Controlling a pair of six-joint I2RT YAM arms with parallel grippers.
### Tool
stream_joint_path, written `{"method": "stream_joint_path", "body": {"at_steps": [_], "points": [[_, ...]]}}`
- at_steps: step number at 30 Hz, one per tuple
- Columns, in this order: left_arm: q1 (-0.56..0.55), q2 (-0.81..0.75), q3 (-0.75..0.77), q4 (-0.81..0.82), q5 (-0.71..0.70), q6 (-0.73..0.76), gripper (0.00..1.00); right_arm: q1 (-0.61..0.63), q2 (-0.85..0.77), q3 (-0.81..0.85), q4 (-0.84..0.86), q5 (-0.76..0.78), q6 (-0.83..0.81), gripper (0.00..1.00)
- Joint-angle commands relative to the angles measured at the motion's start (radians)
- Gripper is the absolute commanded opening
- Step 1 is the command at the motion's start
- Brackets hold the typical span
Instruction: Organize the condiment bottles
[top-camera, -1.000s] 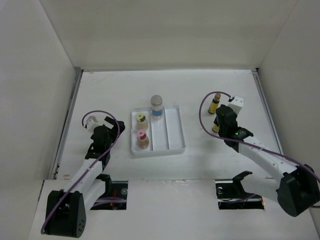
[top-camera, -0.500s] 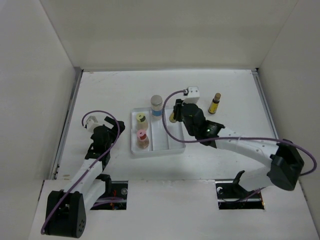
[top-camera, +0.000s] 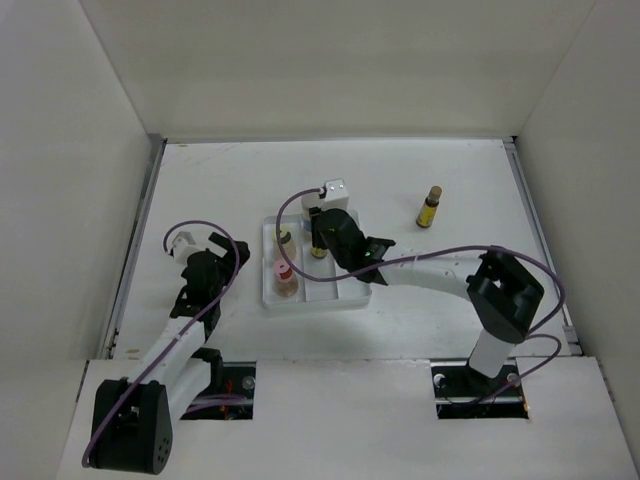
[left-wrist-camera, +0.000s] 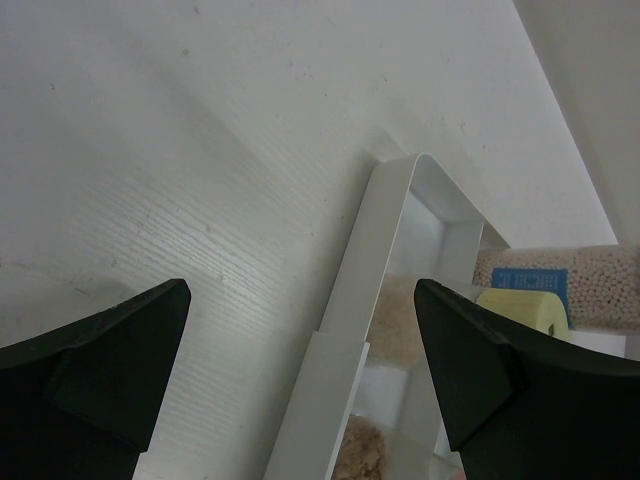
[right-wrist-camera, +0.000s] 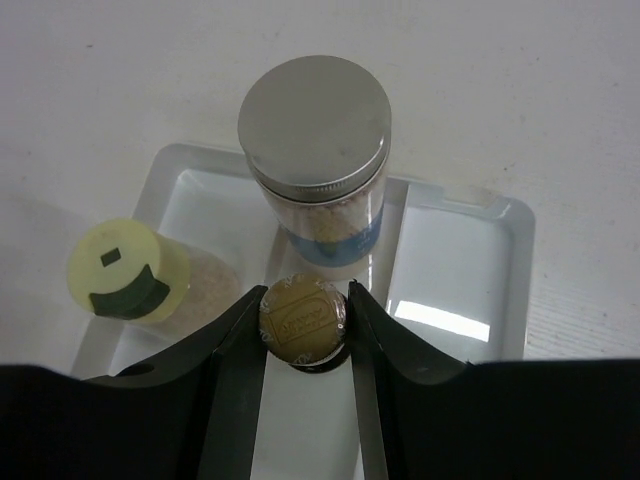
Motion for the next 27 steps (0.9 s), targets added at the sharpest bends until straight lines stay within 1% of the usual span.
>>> {"method": "stream_joint_path", "body": {"at_steps": [1, 3, 5, 6, 7, 10, 13, 16, 18, 20, 22, 25, 27], "points": [[0.006, 0.001, -0.003, 0.052, 0.002, 0.008, 1.00, 0.022, 0.014, 0.070, 0.098, 0.000, -0.008, 0.38], [0.008, -0.005, -0.011, 0.058, 0.000, 0.005, 1.00, 0.033, 0.023, 0.074, 0.095, 0.006, -0.010, 0.48], [0.008, -0.006, -0.008, 0.052, 0.002, 0.003, 1.00, 0.042, 0.011, 0.073, 0.087, 0.016, -0.011, 0.63], [0.008, -0.004, -0.005, 0.049, 0.003, 0.008, 1.00, 0.042, -0.004, 0.070, 0.082, 0.021, -0.011, 0.68], [0.008, -0.005, -0.005, 0.048, 0.003, 0.008, 1.00, 0.042, -0.027, 0.064, 0.078, 0.024, -0.011, 0.70], [0.008, -0.016, -0.008, 0.046, 0.002, 0.006, 1.00, 0.036, -0.134, 0.003, 0.073, 0.033, -0.002, 0.73], [0.008, -0.016, 0.003, 0.032, 0.002, 0.011, 1.00, -0.025, -0.283, -0.094, 0.068, 0.033, 0.001, 0.74], [0.008, -0.010, 0.000, 0.040, -0.001, 0.006, 1.00, -0.161, -0.414, -0.197, 0.061, 0.043, 0.007, 0.74], [0.006, -0.004, 0.012, 0.033, 0.002, 0.011, 1.00, -0.267, -0.466, -0.232, 0.035, 0.046, 0.010, 0.74], [0.006, -0.007, 0.007, 0.039, -0.003, 0.011, 1.00, -0.395, -0.480, -0.246, 0.007, 0.035, -0.005, 0.76], [0.012, -0.009, 0.017, 0.031, -0.003, 0.010, 1.00, -0.488, -0.450, -0.222, -0.039, 0.017, -0.040, 0.78], [0.012, -0.006, 0.026, 0.025, -0.005, 0.016, 1.00, -0.568, -0.365, -0.173, -0.051, 0.007, -0.076, 0.78], [0.012, 0.008, 0.024, 0.034, -0.006, 0.014, 1.00, -0.599, -0.304, -0.140, -0.060, 0.015, -0.091, 0.78]]}}
